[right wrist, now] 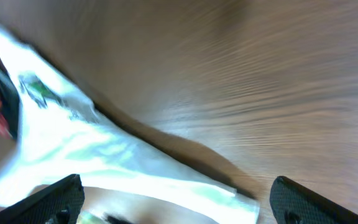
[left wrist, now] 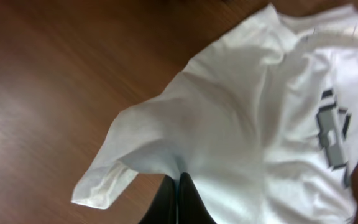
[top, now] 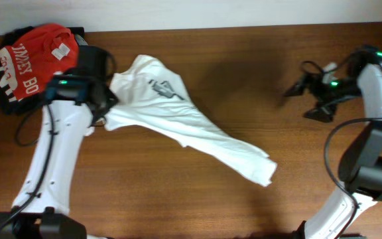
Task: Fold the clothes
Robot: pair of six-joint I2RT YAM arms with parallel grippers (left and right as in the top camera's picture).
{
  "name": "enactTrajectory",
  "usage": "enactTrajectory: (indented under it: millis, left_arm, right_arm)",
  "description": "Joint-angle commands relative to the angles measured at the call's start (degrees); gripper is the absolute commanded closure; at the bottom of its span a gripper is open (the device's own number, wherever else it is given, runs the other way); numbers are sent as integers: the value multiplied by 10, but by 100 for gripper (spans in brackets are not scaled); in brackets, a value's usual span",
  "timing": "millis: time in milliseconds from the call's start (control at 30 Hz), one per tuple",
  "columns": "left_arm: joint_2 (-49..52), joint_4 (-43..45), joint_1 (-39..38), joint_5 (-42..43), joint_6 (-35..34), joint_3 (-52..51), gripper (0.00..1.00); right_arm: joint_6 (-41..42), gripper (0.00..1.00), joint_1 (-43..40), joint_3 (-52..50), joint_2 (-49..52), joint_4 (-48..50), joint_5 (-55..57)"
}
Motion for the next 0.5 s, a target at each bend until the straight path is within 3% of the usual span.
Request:
enactTrajectory:
  millis: [0,67,333,467]
  left_arm:
    - [-38,2,69,-20,-2,10,100]
    - [-61,2,125,-13,-3,11,100]
    - [-72,-13,166,-7,-3,11,100]
    - [-72,-23,166,-9,-3,11,100]
  right_arm:
    - [-90,1,72,8,-37,-4,-14]
    - [-200,1,128,8,-39,-16,-2]
    - [-225,0,317,6,-39,-100,124]
    - [-189,19,427,3,-39,-130,179]
